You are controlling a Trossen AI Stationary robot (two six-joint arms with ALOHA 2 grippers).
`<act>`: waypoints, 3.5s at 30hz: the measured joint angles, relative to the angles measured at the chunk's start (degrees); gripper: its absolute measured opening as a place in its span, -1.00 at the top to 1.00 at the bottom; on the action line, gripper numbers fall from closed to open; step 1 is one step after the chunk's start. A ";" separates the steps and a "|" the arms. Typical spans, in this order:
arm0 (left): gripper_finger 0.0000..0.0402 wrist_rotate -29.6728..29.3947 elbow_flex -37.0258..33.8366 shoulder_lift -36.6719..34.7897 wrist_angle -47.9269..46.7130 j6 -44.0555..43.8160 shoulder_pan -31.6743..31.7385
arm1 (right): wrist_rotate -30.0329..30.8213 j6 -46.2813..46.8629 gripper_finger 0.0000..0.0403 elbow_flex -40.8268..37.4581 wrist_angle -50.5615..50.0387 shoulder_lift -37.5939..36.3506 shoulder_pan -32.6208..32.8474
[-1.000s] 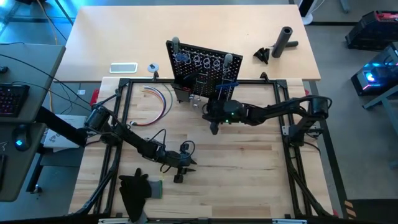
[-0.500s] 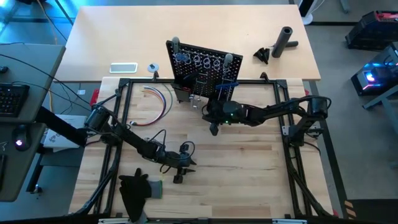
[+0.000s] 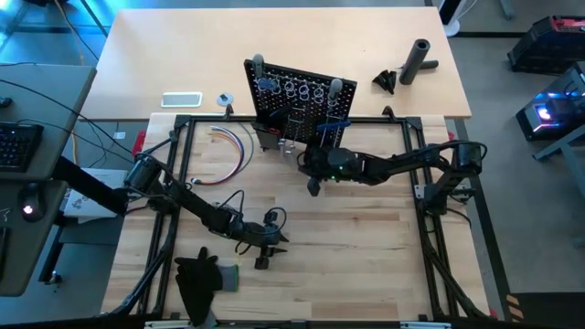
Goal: Hang tools onto peg board
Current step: Hang the wrench on the black pegboard, then hang the gray tape measure on the black pegboard
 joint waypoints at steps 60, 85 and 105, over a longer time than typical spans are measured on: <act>0.29 0.16 0.00 -0.02 -0.55 -3.09 -0.26 | 4.00 2.04 0.45 0.00 -8.90 -0.04 7.13; 0.29 1.62 0.02 -12.25 -27.54 -7.74 -0.79 | -0.79 -1.45 0.45 0.00 -16.57 -0.04 21.16; 0.29 -8.50 0.02 -34.14 -80.64 -16.75 3.34 | 4.07 -1.42 0.45 -0.02 -18.41 -0.04 24.46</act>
